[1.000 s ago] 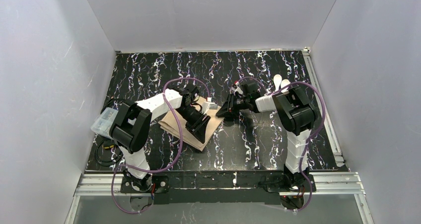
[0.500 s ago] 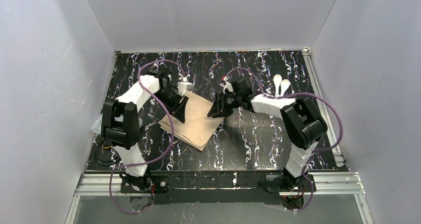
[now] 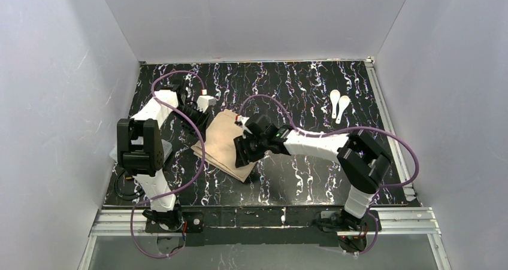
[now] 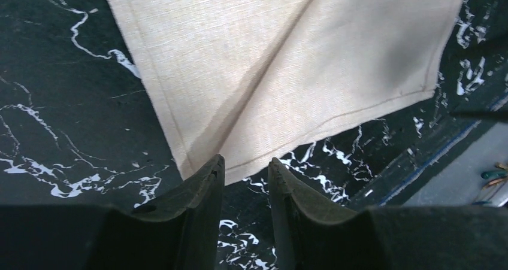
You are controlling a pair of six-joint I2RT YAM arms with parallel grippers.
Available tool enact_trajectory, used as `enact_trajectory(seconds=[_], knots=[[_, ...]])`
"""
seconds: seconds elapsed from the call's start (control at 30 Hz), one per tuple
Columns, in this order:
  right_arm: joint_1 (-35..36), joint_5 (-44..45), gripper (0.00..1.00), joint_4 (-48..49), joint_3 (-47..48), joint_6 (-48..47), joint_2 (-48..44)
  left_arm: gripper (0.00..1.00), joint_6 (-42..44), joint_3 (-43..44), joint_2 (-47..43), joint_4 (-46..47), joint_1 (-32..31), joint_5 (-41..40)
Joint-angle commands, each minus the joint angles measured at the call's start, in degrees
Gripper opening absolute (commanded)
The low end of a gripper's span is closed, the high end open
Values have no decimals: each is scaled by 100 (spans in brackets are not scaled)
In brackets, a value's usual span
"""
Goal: Fold the napkin into a case and place the utensils inside
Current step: Smooth out the upper triangle-folded napkin at the center of the board.
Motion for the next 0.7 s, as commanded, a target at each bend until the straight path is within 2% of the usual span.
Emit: enact_trajectory(seconds=[0.0, 0.2, 0.37, 0.67], knots=[[497, 939, 55, -353, 365, -605, 57, 29, -136, -265, 11, 396, 45, -253], [790, 1268, 53, -482, 451, -765, 275, 22, -114, -530, 62, 673, 47, -385], [892, 1348, 47, -507, 495, -843, 452, 21, -15, -742, 35, 800, 43, -432], [1021, 1320, 46, -680, 527, -1045, 557, 21, 107, -956, -60, 1013, 47, -588]])
